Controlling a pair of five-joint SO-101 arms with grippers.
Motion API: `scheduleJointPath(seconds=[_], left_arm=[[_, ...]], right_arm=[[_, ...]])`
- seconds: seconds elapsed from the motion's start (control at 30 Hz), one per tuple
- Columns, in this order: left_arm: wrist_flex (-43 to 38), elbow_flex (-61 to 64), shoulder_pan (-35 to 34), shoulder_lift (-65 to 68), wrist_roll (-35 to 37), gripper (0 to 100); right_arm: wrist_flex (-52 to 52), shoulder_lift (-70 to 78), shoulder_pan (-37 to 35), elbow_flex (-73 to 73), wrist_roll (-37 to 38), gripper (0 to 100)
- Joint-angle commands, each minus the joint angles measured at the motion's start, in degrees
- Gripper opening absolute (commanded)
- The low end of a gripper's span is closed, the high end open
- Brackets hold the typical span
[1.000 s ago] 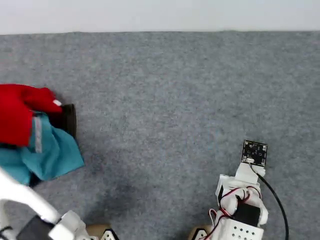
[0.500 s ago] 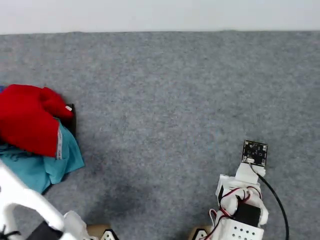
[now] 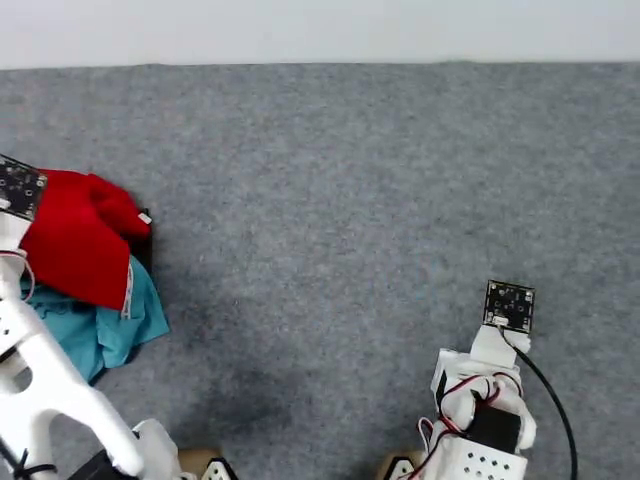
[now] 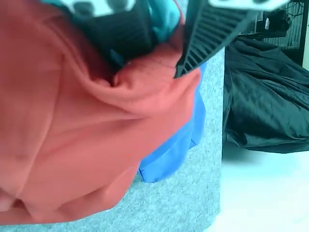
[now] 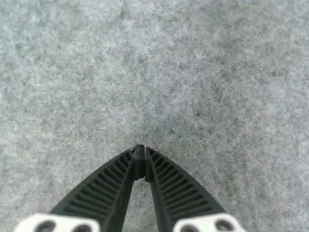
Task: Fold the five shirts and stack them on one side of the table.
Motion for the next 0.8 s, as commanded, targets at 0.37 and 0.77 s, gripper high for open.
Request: scheduleJointPath(seconds=[0.37,0.77], left_arm=[[31.9,-19.6,5.2,-2.4,-4.1,24],[55.8,-31.7,11.8,-7.8,-13.9,24]], right_arm=[[0.2,-0.8,0.6,0.9,-0.3,0.9],[0.2,-0.8,0.6,0.9,-0.3,0.9]])
